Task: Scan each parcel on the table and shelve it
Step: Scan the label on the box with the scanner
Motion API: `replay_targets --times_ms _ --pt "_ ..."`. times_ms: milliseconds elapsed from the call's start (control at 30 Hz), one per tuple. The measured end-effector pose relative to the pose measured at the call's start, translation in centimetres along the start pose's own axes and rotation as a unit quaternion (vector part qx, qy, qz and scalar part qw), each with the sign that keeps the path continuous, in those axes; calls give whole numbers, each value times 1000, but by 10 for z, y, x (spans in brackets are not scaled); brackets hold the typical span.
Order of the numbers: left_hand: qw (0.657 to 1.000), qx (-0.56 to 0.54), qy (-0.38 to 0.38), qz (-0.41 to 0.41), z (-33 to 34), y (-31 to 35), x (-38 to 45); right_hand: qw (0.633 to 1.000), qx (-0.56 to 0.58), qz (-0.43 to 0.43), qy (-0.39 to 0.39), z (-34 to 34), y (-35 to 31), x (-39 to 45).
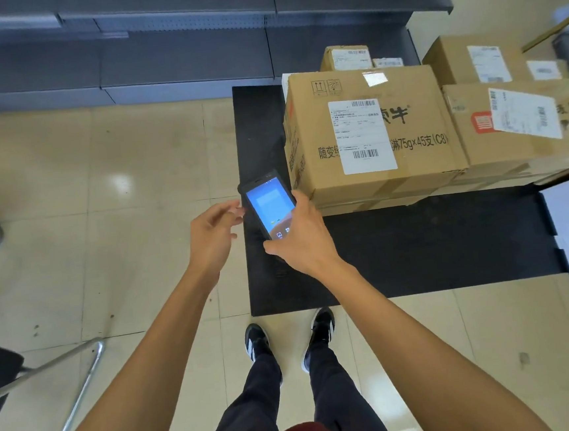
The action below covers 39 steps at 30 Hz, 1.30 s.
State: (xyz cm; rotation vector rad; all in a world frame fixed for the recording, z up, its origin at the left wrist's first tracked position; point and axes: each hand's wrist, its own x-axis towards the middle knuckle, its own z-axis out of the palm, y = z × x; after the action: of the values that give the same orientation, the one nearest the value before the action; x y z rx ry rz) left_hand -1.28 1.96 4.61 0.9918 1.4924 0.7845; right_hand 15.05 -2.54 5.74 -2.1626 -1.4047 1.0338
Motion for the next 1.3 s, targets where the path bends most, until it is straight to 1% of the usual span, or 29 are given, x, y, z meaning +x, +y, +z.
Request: replay_targets --times_ms 100,167,267,333,400,467,533,633,700,767,900,1067,1300 --pt "999 -13 15 39 -6 20 -7 999 32 -10 21 -31 -12 -20" --pt "997 7 12 73 0 34 -7 999 38 0 31 -53 -15 -32" --pt "987 71 -22 143 22 54 -8 997 33 23 59 -87 -10 -48" --pt "968 141 -53 199 44 67 -10 995 39 39 80 -109 -1 -57" --pt "935 236 -76 254 65 74 -12 993 45 56 95 -128 10 -64" --pt "879 351 -91 310 84 78 -12 991 41 69 107 -144 19 -71" --pt "827 424 -112 353 97 80 -11 990 27 77 113 -156 28 -75" --pt "783 480 -136 372 108 77 -7 990 13 93 105 -169 38 -78" --pt "768 503 -133 375 111 71 -4 990 14 104 99 -174 41 -79" --pt "768 504 -125 376 112 65 -3 989 21 116 94 -176 43 -81" --pt "785 482 -114 373 113 49 -5 989 29 135 62 -178 48 -84" --pt "794 467 -108 375 113 39 -5 989 0 147 19 -179 53 -89" --pt "804 453 -112 368 114 39 -10 989 -29 143 14 -179 50 -94"
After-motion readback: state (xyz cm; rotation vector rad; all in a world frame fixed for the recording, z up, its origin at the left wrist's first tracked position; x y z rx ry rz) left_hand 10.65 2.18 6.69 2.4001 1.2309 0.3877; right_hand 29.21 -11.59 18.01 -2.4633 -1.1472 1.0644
